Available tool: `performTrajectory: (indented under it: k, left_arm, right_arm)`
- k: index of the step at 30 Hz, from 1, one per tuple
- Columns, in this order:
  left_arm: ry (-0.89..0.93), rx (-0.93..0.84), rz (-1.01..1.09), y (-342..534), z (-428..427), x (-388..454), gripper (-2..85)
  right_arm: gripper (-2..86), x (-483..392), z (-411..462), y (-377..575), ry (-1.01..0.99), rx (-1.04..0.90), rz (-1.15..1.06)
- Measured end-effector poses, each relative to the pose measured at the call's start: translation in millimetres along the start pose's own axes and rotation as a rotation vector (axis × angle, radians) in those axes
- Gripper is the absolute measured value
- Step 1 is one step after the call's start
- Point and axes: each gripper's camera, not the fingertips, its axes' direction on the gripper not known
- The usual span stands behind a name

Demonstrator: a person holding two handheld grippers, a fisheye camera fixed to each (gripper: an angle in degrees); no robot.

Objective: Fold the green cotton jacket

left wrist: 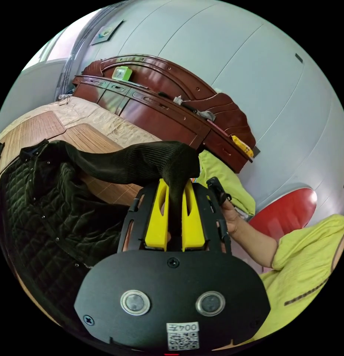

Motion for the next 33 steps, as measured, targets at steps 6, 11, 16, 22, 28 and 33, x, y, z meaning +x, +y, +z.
performTrajectory:
  k: [6, 11, 16, 22, 28, 33]
  left_arm:
    - [-0.067, -0.098, 0.010, 28.0, 42.8, -0.9, 1.7]
    - [-0.105, -0.152, 0.012, 36.6, 66.4, -1.8, 3.2]
    - [-0.036, -0.149, -0.067, 32.6, 76.0, -16.8, 8.6]
    - [0.145, -0.103, -0.146, 32.1, 63.7, -47.6, 11.5]
    - [-0.024, -0.026, -0.196, 68.2, -13.8, -92.4, 11.5]
    - [-0.183, 0.071, -0.419, 135.5, -103.0, -140.0, 11.3]
  right_arm:
    - [19.3, 15.0, 15.5, -41.2, 0.030, -0.098, 0.026]
    - [18.2, 32.3, 42.8, -89.0, 0.206, -0.234, 0.085]
    - [8.2, 65.8, 75.7, -118.2, 0.339, -0.391, 0.161]
    - [4.7, -5.3, 81.2, -191.3, 0.612, -0.314, -0.043]
    - [6.3, -82.2, 50.1, -293.8, 1.364, -0.131, -0.241]
    - [8.1, -83.3, 34.3, -303.4, 1.552, -0.035, -0.232]
